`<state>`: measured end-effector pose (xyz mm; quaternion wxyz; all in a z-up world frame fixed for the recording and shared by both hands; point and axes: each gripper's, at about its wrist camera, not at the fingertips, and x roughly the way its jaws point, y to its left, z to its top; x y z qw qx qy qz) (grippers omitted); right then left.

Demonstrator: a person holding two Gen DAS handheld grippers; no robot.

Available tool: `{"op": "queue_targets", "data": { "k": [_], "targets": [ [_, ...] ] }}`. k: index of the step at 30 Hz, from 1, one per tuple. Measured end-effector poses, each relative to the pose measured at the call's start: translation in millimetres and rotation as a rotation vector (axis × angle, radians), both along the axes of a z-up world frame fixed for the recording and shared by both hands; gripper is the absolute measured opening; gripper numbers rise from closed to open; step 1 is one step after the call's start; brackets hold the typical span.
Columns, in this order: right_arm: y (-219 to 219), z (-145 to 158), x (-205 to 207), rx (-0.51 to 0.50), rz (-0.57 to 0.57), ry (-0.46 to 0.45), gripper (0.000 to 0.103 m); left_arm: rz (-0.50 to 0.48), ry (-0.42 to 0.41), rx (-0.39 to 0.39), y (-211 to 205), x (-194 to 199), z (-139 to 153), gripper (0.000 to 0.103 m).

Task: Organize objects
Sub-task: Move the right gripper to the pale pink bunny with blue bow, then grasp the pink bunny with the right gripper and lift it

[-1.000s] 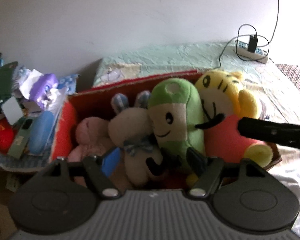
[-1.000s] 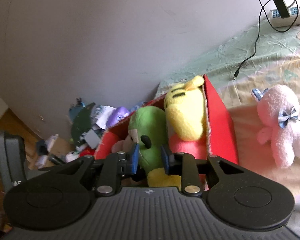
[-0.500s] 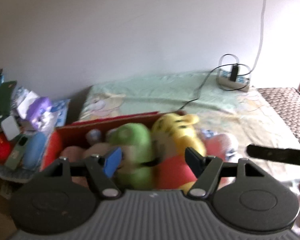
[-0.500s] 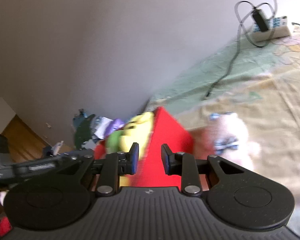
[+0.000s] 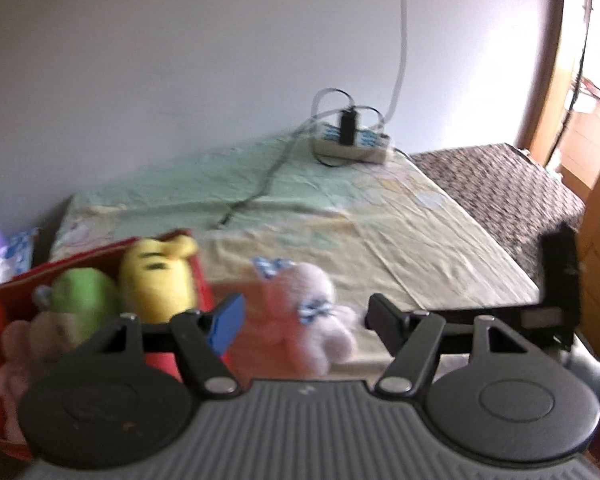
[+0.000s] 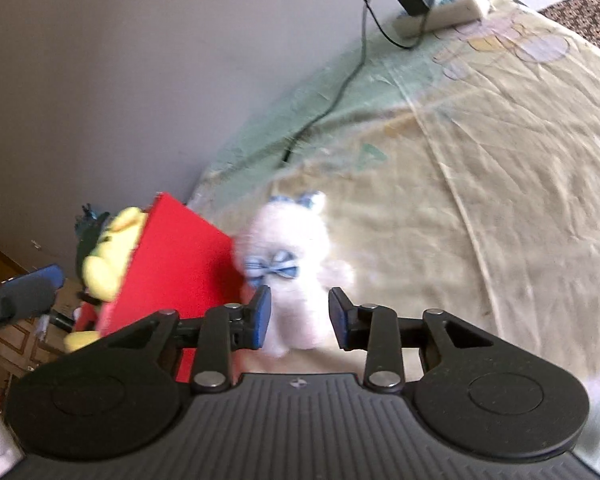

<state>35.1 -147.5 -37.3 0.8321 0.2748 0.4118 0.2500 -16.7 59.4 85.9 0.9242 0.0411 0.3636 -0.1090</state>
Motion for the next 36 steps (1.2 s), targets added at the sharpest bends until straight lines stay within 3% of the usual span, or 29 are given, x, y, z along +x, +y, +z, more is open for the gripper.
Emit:
{"op": "queue_targets", "data": {
  "k": [5, 10, 13, 23, 30, 36],
  "targets": [
    [-1, -14, 24, 0.012, 0.021, 0.017, 0.046, -0.038, 0.049, 0.01, -25, 10, -29, 0.071],
    [0, -21, 40, 0.074, 0.073, 0.046, 0.046, 0.019, 0.128, 0.02, -25, 32, -65, 0.071],
    [9, -20, 48, 0.056, 0.111, 0.03, 0.047, 0.045, 0.153, 0.028, -22, 43, -83, 0.071],
    [33, -27, 71, 0.077, 0.214, 0.031, 0.062, 0.113, 0.195, 0.054, -21, 82, -115, 0.074],
    [42, -40, 80, 0.158, 0.239, 0.073, 0.062, 0.137, 0.241, 0.045, -18, 98, -130, 0.071],
    [44, -38, 80, 0.188, 0.266, 0.084, 0.048, 0.141, 0.251, 0.02, -13, 98, -128, 0.066]
  ]
}}
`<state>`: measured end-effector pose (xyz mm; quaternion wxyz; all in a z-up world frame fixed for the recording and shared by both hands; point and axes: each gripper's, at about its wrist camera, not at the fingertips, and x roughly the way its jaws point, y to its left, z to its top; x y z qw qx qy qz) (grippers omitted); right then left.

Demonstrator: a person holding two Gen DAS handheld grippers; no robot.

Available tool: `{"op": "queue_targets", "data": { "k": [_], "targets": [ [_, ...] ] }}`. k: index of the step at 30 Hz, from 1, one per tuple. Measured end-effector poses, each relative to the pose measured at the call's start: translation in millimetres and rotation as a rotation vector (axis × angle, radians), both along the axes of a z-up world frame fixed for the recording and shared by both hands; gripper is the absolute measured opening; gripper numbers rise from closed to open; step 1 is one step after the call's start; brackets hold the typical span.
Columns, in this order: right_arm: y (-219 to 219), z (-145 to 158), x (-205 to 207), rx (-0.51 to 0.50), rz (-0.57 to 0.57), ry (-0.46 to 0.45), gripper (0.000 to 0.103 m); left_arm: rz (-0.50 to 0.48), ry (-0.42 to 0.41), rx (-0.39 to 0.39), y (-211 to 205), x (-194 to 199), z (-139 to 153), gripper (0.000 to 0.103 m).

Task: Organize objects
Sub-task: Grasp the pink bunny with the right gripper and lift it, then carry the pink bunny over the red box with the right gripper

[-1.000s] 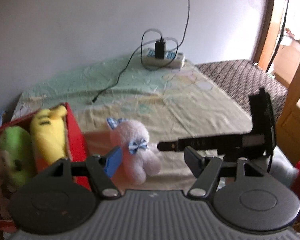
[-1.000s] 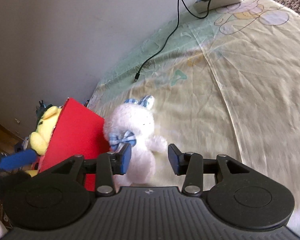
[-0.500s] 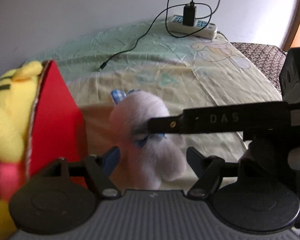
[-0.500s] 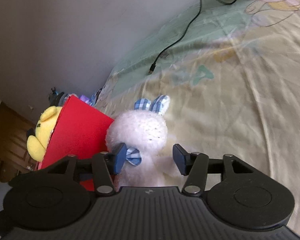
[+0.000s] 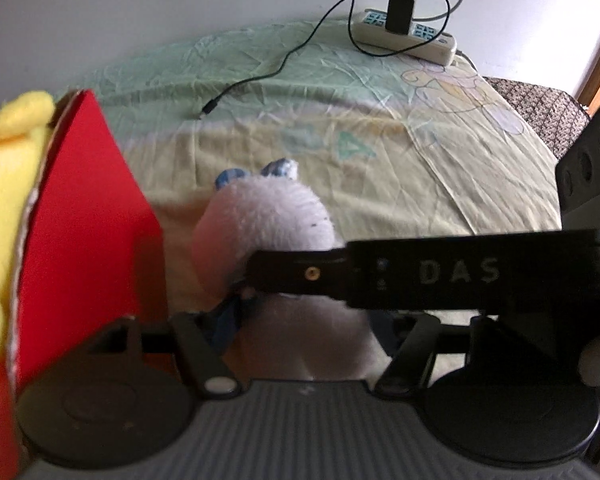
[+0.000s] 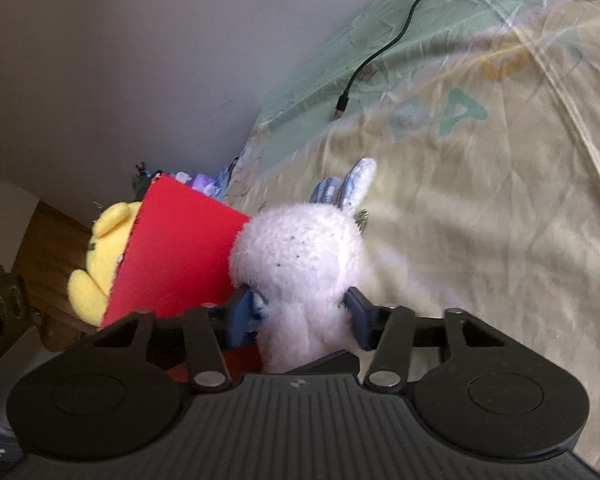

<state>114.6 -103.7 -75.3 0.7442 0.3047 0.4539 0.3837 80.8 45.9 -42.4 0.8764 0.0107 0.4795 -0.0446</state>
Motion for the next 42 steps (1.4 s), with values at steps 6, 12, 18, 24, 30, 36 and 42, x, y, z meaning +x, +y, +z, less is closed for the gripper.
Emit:
{"op": "queue_targets", "data": {
  "k": [6, 12, 18, 24, 30, 36, 42],
  "targets": [
    [-16, 25, -24, -0.042, 0.01, -0.048, 0.047, -0.075, -0.026, -0.015, -15, -25, 14, 0.066],
    [-25, 49, -60, -0.099, 0.026, -0.106, 0.047, -0.151, -0.042, -0.071, -21, -61, 29, 0.066],
    [-17, 60, -97, -0.088, 0.046, -0.089, 0.046, -0.229, -0.054, -0.131, -3, -107, 46, 0.066],
    [-6, 89, -145, -0.063, 0.071, -0.12, 0.046, -0.353, -0.113, -0.195, 28, -156, 74, 0.066],
    [23, 123, -178, -0.03, 0.09, -0.202, 0.045, -0.407, -0.198, -0.267, 75, -193, 104, 0.066],
    [68, 147, -191, -0.006, 0.082, -0.3, 0.045, -0.384, -0.299, -0.275, 124, -211, 130, 0.066],
    [114, 155, -182, 0.035, 0.067, -0.378, 0.045, -0.332, -0.369, -0.236, 165, -210, 143, 0.066]
  ]
}}
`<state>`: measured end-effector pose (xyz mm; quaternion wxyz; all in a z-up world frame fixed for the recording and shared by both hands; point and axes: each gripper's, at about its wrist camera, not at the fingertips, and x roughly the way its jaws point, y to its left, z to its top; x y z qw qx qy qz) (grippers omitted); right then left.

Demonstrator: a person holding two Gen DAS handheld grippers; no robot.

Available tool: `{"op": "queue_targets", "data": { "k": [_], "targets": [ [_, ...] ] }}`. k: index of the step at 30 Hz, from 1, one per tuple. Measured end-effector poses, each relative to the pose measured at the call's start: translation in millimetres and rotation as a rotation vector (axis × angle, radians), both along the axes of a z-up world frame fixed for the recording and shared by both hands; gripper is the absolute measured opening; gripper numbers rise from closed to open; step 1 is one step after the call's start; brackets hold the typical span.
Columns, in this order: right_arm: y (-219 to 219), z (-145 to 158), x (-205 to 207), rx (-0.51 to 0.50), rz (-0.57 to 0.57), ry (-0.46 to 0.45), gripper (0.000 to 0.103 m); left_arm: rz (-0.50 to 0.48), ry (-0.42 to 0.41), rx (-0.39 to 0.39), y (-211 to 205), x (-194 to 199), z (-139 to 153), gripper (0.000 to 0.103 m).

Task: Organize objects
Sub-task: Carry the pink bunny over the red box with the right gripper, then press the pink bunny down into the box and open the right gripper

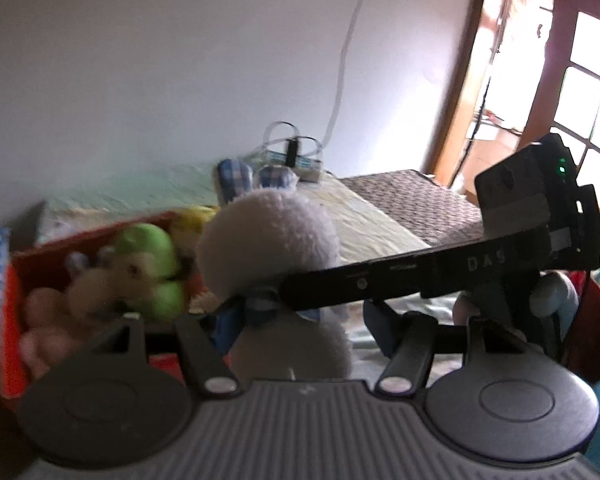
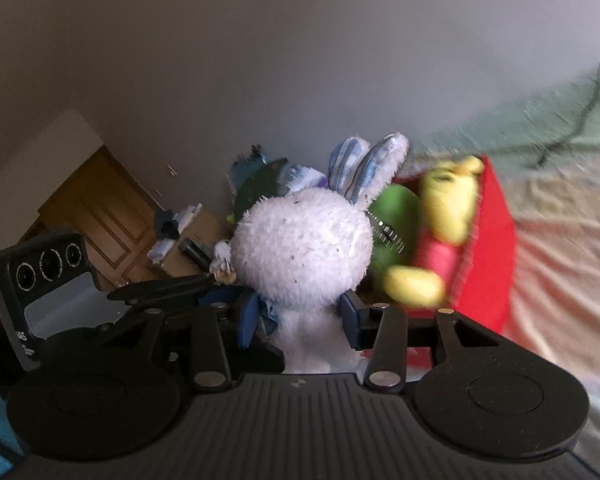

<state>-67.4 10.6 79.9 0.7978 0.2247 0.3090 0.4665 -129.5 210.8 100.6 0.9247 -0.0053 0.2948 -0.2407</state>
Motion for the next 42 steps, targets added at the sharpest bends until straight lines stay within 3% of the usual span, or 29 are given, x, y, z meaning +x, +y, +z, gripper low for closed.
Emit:
{"op": "queue_targets", "data": {
  "k": [11, 20, 26, 34, 42],
  "targets": [
    [91, -13, 52, 0.011, 0.051, -0.063, 0.045, 0.172, -0.004, 0.137, 68, 32, 4, 0.066],
    [144, -44, 87, -0.071, 0.086, -0.007, 0.045, 0.292, 0.125, 0.118, 114, 69, -35, 0.066],
    [161, -60, 99, -0.125, 0.084, 0.049, 0.044, 0.315, 0.182, 0.102, 126, 81, -58, 0.066],
    [175, -68, 102, -0.208, 0.111, 0.058, 0.044, 0.329, 0.229, 0.094, 134, 92, -75, 0.066],
    [175, -68, 102, -0.23, 0.112, 0.069, 0.046, 0.318, 0.227, 0.112, 128, 90, -78, 0.071]
  ]
}}
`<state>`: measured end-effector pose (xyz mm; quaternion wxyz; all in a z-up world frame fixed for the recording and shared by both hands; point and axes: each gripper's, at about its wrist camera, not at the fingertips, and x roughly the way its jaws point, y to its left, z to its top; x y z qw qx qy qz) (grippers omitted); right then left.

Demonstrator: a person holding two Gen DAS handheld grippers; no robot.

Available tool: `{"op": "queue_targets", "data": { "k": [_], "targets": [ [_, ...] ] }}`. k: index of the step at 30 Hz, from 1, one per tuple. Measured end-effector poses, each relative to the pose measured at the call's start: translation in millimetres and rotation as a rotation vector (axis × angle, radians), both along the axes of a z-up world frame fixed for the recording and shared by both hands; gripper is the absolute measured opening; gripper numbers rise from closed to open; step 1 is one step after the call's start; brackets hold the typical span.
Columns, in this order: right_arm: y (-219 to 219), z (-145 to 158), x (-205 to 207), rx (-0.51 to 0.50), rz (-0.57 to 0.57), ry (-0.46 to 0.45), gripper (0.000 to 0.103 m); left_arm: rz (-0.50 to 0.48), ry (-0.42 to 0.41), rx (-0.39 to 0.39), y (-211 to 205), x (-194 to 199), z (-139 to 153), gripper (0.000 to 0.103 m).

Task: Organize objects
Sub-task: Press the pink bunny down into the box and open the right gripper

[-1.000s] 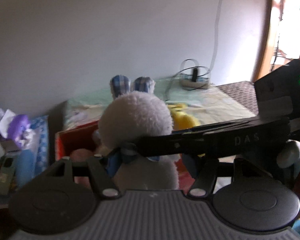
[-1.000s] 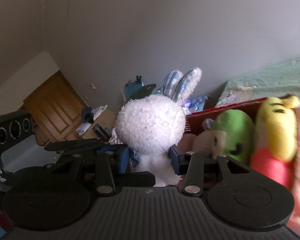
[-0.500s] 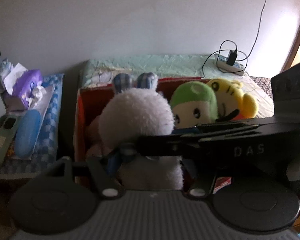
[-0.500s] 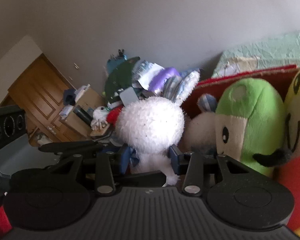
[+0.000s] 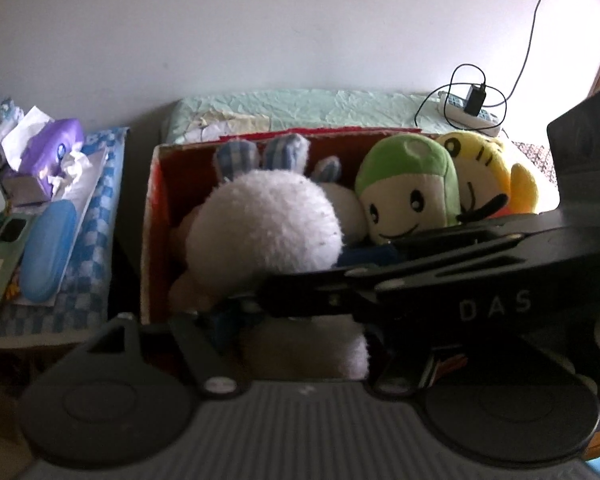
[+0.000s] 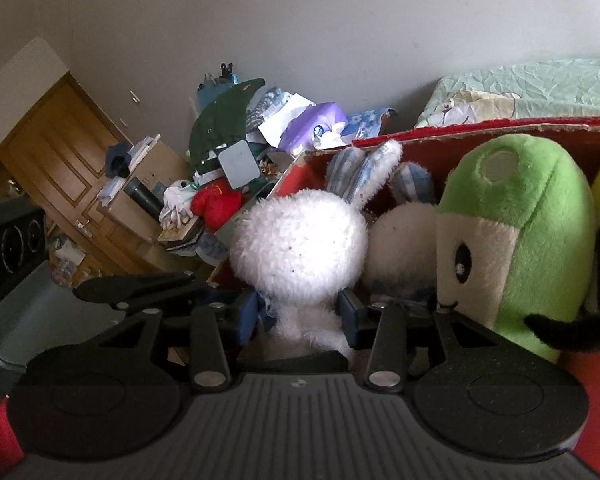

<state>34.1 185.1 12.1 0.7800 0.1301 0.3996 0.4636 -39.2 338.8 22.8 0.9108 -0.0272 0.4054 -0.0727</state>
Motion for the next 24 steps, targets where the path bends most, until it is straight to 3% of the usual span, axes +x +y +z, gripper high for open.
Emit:
{"op": "queue_targets", "data": {
  "k": [7, 9, 11, 20, 24],
  "targets": [
    [-23, 9, -3, 0.054, -0.053, 0.034, 0.05, 0.017, 0.005, 0.0, 5, -3, 8, 0.071],
    [-30, 12, -4, 0.067, -0.099, 0.026, 0.047, 0.034, -0.002, 0.01, 5, -6, 12, 0.071],
    [-31, 13, -1, 0.088, -0.126, 0.035, 0.035, 0.048, -0.008, 0.013, 4, -9, 15, 0.071],
    [-22, 6, 2, 0.026, -0.185, 0.057, 0.029, 0.142, 0.077, 0.052, -3, 6, 13, 0.073],
    [-19, 4, -4, -0.011, -0.197, 0.026, 0.029, 0.17, 0.093, 0.07, -8, 8, 12, 0.077]
  ]
}}
